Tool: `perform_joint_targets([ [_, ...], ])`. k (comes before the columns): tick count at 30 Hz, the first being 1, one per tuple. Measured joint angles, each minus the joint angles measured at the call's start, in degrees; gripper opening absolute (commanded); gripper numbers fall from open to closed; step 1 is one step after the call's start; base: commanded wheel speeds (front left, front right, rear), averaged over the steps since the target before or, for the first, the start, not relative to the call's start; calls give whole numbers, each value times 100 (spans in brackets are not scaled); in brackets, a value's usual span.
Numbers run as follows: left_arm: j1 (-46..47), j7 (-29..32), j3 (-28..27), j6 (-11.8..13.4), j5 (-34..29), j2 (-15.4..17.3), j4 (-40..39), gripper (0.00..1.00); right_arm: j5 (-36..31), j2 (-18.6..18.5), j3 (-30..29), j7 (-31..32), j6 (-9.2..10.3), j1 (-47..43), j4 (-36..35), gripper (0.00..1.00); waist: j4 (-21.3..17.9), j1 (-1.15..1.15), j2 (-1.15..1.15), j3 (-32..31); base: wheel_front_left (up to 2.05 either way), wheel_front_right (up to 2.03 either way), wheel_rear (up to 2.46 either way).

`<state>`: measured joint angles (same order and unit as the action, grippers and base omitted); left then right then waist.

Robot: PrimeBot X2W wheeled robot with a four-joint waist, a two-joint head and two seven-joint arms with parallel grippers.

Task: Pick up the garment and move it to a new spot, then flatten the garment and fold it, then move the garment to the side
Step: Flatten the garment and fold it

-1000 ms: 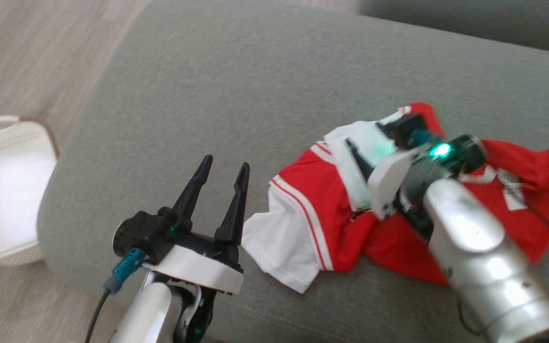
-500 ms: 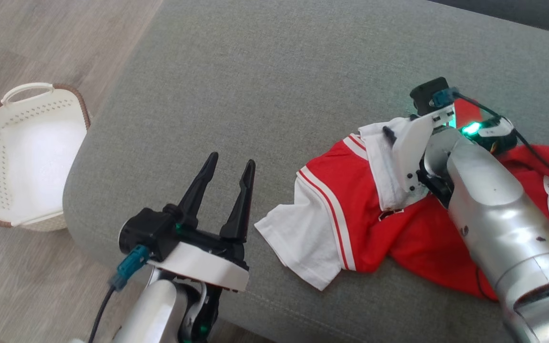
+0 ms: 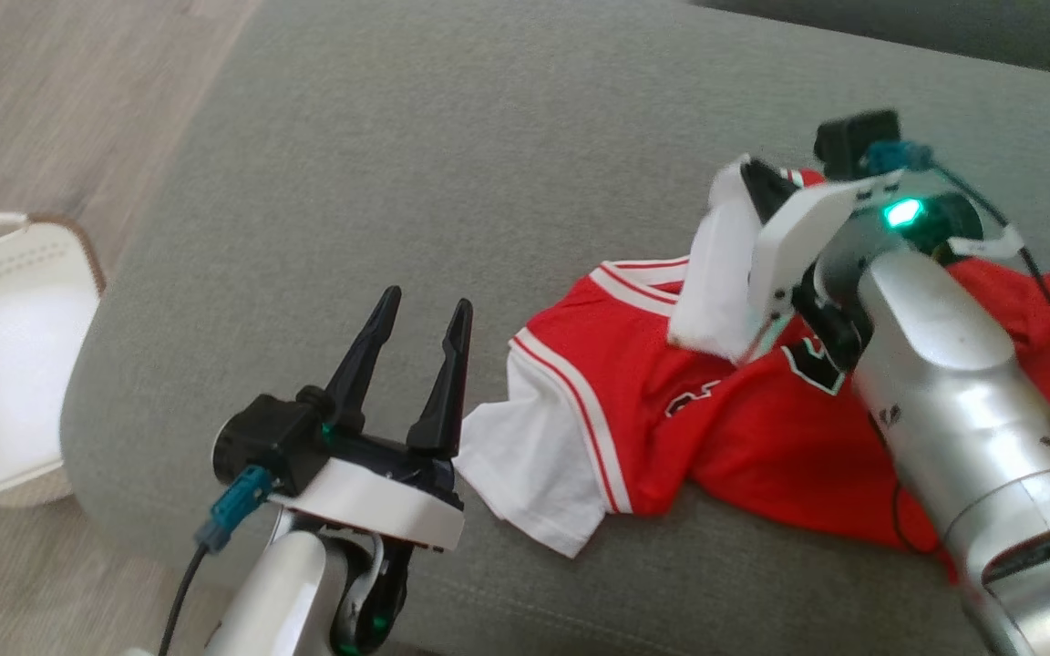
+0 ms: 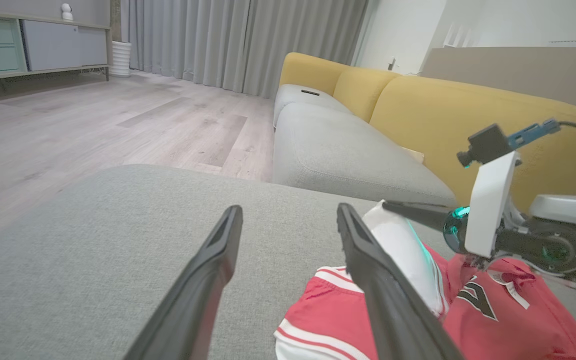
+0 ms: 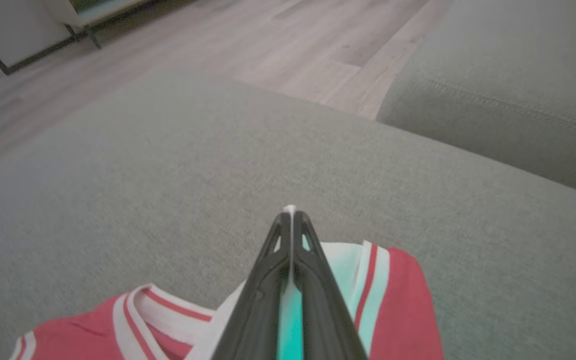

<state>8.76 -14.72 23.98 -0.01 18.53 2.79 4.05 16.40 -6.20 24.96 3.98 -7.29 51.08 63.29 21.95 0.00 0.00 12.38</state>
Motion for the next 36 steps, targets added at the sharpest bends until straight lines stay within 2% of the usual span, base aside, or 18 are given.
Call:
perform_joint_targets([
  [4, 0, 0, -43, -1, -32, 0, -1, 100, 519, -42, 40, -155, 0, 136, -326, 0, -212, 0, 0, -104, 0, 0, 0],
  [7, -1, 0, -54, -5, -32, 0, -2, 100, 773, -260, 86, -200, 1, 357, -559, 0, -332, 0, 0, -139, 0, 0, 0],
  [8, 2, 0, -47, -5, -31, 0, -30, 100, 1000, -737, 188, -193, 1, 804, -732, 0, -353, 0, 0, -51, 0, 0, 0],
  [13, 149, 0, 10, -5, -27, -1, -122, 100, 1001, -1282, 455, -92, 0, 1532, -710, 0, -275, 0, 0, 161, 0, 0, 0],
  [17, 272, 0, 9, -3, 2, -4, -162, 100, 839, -1689, 476, -196, 0, 2199, -410, 0, -184, 1, 0, 309, 0, 0, 0],
  [18, 271, 0, 10, -3, 3, -4, -162, 100, 802, -1751, 483, -231, 0, 2331, -308, 42, -168, 0, 0, 334, 0, 0, 0],
  [19, 270, 0, 9, -1, 3, -3, -162, 100, 728, -1795, 533, -247, 1, 2435, -210, 100, -157, 0, 0, 355, 0, 0, 0],
  [22, 270, 0, 8, 2, 3, -4, -160, 100, 581, -1784, 734, -268, 0, 2485, 68, 100, -175, 1, 0, 343, 0, 0, 0],
  [27, 266, 0, -43, 1, -25, -5, -126, 100, 623, -1659, 805, -639, 0, 2414, 324, 100, -327, 0, 0, 224, 0, 0, 0],
  [36, 126, 0, -352, -51, -197, -4, -57, 100, 984, -1223, 825, -1528, 0, 1485, 191, 100, -781, 0, 0, -214, 0, 0, 0],
])
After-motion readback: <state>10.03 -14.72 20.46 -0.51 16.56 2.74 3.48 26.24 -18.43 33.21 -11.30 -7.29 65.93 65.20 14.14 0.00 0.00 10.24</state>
